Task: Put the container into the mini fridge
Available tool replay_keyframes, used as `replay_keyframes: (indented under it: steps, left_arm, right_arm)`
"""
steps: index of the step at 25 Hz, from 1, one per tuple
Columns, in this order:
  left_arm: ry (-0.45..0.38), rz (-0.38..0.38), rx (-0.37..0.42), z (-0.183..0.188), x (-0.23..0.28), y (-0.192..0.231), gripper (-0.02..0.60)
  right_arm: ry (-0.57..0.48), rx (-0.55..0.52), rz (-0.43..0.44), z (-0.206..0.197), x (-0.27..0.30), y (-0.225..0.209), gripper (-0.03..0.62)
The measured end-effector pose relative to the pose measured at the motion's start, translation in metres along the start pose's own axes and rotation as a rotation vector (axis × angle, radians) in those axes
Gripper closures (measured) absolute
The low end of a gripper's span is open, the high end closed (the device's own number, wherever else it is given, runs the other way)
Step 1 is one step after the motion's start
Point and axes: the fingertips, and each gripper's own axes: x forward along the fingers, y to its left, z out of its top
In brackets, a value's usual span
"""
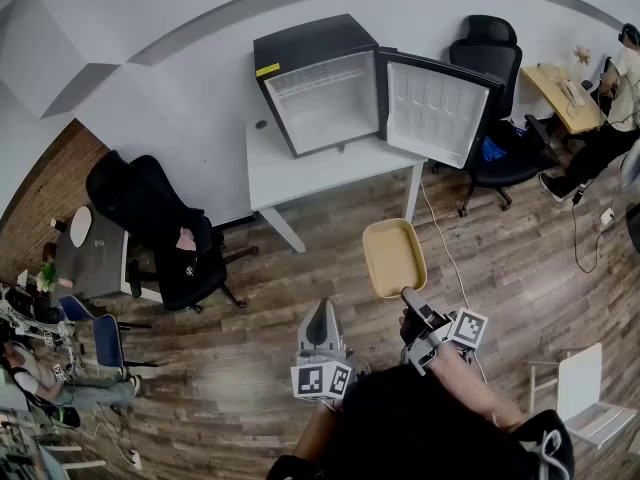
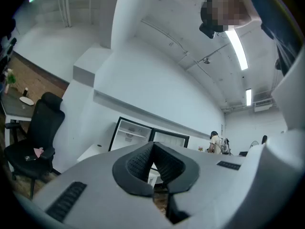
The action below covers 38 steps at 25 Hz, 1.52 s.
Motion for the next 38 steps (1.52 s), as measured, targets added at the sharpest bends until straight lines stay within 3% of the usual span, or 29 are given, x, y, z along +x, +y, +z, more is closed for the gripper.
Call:
replay_keyframes:
  steps: [12, 22, 33, 38]
  left_arm:
    - [-0.004, 0.011, -0.021, 0.001, 0.014, -0.005, 0.56]
    - [-0.009, 0.018, 0.014, -0.001, 0.03, -0.025, 0.56]
    - [0.0, 0.099, 0.024, -0.018, 0.047, -0.053, 0.558]
    - [0.004, 0.116, 0.026, -0.02, 0.065, -0.043, 0.558]
  right_arm:
    - [0.016, 0.023, 0.002, 0.003, 0.002, -0.003, 0.37]
    - [0.023, 0.055, 0.0, 0.031, -0.002, -0.005, 0.372]
    - [0.081, 0.065, -0.006, 0.069, 0.002, -0.028, 0.373]
    - [0.09, 0.067, 0.001, 0.081, 0.023, -0.029, 0.373]
